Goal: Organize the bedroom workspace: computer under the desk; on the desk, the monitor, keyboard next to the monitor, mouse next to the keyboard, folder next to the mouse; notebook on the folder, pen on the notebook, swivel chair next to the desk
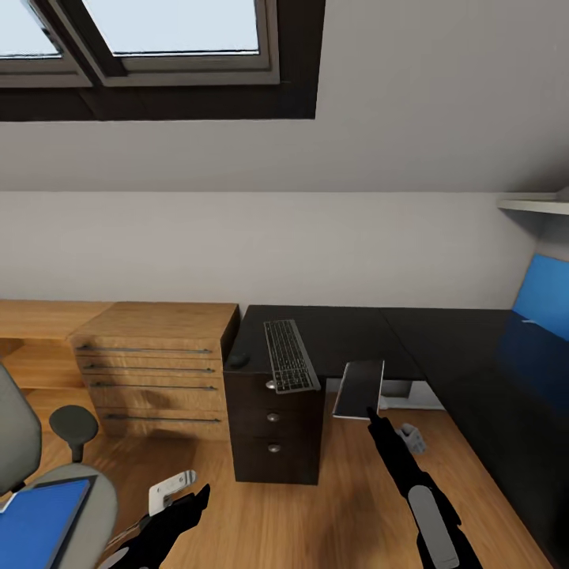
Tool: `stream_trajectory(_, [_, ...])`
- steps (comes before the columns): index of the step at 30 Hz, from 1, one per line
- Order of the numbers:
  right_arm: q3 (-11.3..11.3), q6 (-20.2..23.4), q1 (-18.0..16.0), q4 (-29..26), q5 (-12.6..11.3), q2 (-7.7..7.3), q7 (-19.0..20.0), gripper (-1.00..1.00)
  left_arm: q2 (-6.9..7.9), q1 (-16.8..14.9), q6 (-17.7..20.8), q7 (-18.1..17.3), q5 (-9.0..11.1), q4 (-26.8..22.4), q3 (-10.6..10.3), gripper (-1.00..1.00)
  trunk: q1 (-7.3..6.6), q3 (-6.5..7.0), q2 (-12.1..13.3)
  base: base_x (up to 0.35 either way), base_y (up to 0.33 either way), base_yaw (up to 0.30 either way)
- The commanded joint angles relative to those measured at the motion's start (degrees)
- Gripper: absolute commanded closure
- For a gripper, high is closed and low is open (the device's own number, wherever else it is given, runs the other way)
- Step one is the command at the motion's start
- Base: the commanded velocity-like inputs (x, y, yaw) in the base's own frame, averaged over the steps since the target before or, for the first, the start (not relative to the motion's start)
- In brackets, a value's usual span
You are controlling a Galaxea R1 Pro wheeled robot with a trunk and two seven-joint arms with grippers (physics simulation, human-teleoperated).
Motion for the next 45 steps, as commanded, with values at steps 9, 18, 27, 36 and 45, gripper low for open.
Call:
stream_trajectory(9, [-0.9, 0.6, 0.0, 0.1, -0.7, -0.11, 0.3, 1.00, 0.03, 0.0, 0.1, 0.5, 0.5, -0.1, -0.1, -1.00, 0.00, -0.05, 0.0, 0.253, 0.000, 0.000])
stream_trajectory(18, [-4.0, 3.4, -0.1, 0.3, -0.8, -1.72, 0.2, 1.00, 0.01, 0.0, 0.1, 0.5, 0.5, -0.1, -0.1, -1.00, 0.00, -0.05, 0.0, 0.325, 0.000, 0.000])
stream_trajectory(27, [-8.0, 18.0, -0.1, 1.9, -14.3, -5.64, 0.1, 1.00, 0.01, 0.0, 0.1, 0.7, 0.5, -0.1, -1.5, -1.00, 0.00, -0.05, 0.0, 0.286, 0.000, 0.000])
stream_trajectory(36, [-8.0, 20.4, -0.1, 3.7, -18.3, -7.33, 0.2, 1.00, 0.01, 0.0, 0.1, 0.6, 0.5, -0.1, -1.7, -1.00, 0.00, -0.05, 0.0, 0.128, 0.000, 0.000])
stream_trajectory(45, [-8.0, 21.2, -0.1, 3.8, -19.7, -7.25, 0.2, 1.00, -0.01, 0.0, 0.1, 0.5, 0.6, -2.0, -4.7, -1.00, 0.00, -0.05, 0.0, 0.100, 0.000, 0.000])
